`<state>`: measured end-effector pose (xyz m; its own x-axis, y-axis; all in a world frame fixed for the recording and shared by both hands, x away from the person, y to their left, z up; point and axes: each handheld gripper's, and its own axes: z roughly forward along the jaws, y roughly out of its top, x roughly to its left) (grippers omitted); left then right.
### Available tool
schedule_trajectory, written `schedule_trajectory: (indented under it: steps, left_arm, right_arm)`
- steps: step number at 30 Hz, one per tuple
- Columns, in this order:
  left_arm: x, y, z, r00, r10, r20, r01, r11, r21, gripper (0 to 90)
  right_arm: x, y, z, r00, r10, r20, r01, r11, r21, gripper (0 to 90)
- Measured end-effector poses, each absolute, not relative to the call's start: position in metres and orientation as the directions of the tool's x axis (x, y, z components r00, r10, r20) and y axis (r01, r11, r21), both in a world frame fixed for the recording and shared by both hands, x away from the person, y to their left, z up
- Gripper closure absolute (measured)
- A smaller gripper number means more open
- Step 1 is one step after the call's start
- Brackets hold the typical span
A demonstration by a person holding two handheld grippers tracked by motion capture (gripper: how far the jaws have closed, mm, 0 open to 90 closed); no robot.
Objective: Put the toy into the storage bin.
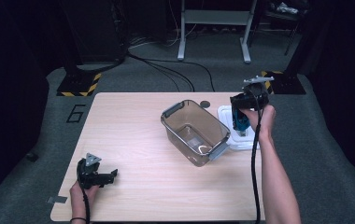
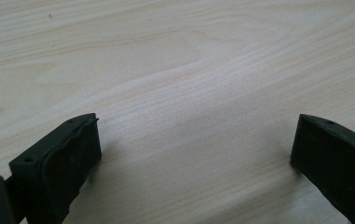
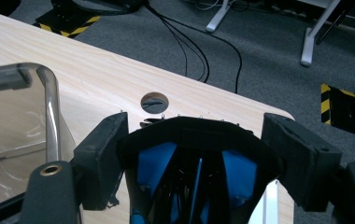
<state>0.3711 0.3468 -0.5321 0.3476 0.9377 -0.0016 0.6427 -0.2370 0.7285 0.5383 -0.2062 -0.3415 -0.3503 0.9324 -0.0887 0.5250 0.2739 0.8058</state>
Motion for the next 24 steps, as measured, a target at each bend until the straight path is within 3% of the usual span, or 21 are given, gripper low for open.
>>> schedule_trajectory:
  steps: [24]
  left_arm:
    - [0.371, 0.347, -0.532, 0.347, 0.938, -0.002, 0.643, -0.237, 0.729, 1.7]
  right_arm:
    - [0.520, -0.172, -0.296, -0.414, 0.893, -0.174, 0.388, 0.346, 0.854, 24.3]
